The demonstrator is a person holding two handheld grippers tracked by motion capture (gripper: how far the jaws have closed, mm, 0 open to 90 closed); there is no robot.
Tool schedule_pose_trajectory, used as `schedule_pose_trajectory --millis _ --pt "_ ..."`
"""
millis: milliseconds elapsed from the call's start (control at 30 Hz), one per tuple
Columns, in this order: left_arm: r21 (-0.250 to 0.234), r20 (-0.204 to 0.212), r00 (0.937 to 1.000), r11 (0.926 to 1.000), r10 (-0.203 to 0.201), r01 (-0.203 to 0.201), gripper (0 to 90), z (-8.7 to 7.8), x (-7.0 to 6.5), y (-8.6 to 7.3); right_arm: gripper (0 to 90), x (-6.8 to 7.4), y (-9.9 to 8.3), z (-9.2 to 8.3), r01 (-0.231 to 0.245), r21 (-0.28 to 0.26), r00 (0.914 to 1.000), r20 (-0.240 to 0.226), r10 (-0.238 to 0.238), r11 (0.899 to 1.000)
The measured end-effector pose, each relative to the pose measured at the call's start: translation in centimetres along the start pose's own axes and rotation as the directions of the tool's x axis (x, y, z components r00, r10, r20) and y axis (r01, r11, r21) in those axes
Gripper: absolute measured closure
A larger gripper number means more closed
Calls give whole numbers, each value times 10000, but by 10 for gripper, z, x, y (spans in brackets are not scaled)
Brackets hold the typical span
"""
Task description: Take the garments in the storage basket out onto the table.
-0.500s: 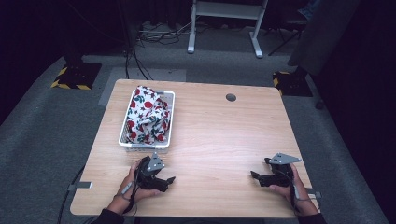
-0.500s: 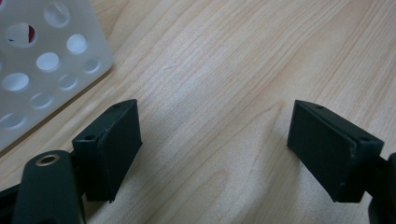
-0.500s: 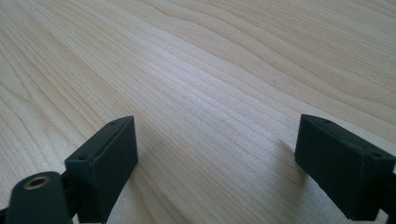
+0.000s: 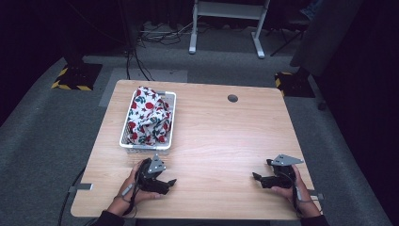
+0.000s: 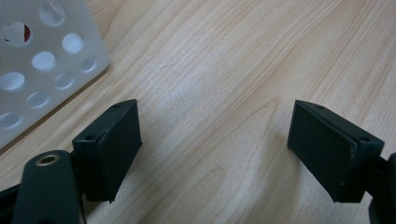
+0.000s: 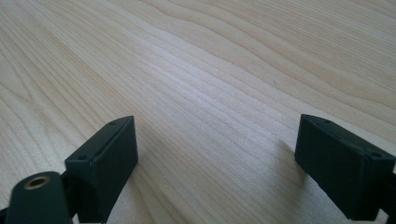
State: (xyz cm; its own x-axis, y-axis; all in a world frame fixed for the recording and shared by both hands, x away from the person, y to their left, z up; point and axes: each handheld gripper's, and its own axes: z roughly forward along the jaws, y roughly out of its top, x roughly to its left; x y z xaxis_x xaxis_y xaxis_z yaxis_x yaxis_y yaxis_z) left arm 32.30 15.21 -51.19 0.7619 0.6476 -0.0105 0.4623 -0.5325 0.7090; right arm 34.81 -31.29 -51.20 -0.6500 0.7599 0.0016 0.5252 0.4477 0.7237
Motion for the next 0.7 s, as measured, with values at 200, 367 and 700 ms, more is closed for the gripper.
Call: schedule_pose_trajectory --millis 200,367,700 --pt "337 -661 9976 9993 185 -163 209 -8 -3 4 134 0 0 0 2 -1 10000 -4 -2 10000" --pt "-81 -762 9971 9999 88 -94 209 -23 -2 7 136 0 0 0 18 0 10000 -21 -18 10000" --pt "-252 -1314 9913 9997 25 -59 209 -41 5 5 143 0 0 0 37 -10 10000 -42 -37 10000"
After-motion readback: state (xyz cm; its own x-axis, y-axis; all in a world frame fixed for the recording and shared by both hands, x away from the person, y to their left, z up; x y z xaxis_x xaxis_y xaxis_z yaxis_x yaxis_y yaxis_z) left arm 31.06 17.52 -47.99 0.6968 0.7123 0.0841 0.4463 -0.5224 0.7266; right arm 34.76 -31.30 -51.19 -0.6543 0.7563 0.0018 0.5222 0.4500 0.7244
